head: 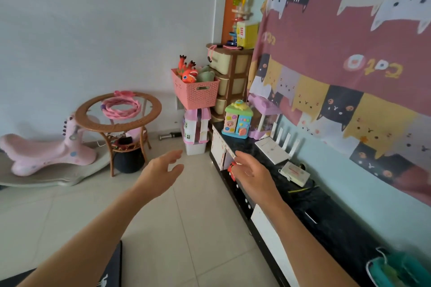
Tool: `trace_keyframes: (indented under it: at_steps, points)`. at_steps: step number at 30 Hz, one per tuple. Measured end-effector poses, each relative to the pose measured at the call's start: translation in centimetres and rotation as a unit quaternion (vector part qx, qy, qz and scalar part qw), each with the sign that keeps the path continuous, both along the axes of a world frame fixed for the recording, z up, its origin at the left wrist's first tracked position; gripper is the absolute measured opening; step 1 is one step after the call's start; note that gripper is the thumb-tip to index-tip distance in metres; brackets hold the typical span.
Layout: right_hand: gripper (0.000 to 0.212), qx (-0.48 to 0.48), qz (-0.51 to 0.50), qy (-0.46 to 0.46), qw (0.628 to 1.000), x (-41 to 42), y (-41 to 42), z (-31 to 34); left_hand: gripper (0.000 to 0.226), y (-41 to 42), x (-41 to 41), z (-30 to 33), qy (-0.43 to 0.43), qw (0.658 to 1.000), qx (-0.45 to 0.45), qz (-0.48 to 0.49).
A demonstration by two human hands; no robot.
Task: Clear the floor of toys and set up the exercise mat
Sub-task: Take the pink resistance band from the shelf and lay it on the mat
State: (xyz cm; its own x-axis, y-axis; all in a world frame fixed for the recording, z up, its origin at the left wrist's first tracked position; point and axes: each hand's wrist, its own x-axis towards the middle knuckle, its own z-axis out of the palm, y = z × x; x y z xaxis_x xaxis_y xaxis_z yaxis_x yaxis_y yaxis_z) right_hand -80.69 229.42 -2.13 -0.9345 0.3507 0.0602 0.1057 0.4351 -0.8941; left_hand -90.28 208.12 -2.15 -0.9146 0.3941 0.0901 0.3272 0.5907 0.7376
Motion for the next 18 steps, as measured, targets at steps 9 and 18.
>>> trace_keyframes:
  at_steps: [9, 18]
  points:
    - [0.044, -0.004, -0.018, 0.003, 1.0, -15.2, 5.2, 0.9, 0.046, 6.1, -15.9, 1.5, -0.002, 0.999, -0.008, -0.037]
    - [0.042, -0.04, -0.025, 0.012, 0.999, -27.7, 11.9, -0.5, 0.043, 13.4, -28.2, 1.7, 0.004, 0.997, -0.022, -0.068]
